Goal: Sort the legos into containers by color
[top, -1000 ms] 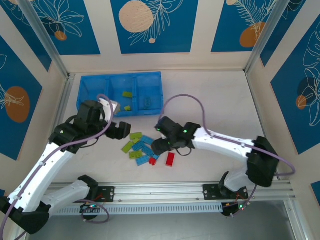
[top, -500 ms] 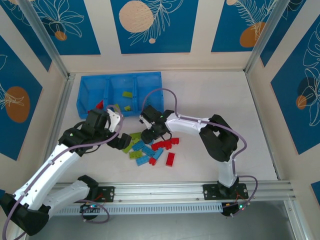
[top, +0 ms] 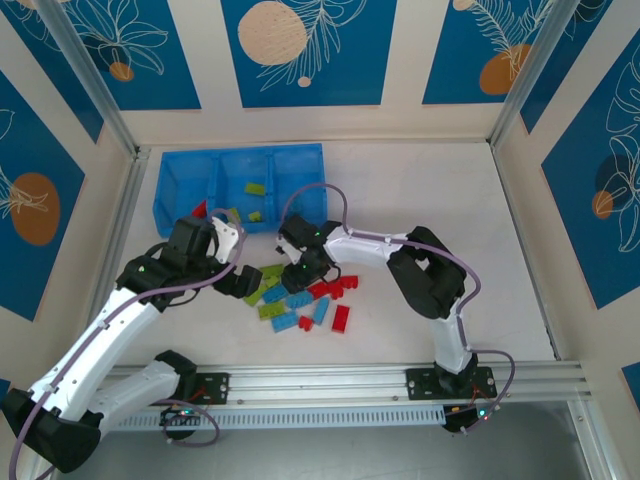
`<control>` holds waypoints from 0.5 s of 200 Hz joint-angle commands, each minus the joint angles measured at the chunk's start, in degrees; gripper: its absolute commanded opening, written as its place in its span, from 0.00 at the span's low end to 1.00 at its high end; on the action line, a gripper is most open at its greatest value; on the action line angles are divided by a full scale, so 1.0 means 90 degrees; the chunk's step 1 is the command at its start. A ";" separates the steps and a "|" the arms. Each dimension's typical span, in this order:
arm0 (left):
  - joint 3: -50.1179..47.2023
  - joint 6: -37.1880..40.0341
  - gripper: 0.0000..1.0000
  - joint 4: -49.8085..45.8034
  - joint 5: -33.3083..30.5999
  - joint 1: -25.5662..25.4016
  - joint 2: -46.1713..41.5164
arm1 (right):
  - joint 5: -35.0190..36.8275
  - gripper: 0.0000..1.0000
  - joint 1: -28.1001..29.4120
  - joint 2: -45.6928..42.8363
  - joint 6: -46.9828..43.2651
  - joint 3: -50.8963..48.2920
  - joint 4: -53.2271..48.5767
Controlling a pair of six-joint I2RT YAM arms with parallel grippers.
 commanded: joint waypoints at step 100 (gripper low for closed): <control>-0.0118 0.0009 1.00 0.0144 0.0038 0.0135 -0.0095 | 0.1400 0.28 -0.0077 -0.2445 0.0311 -0.0896 0.1553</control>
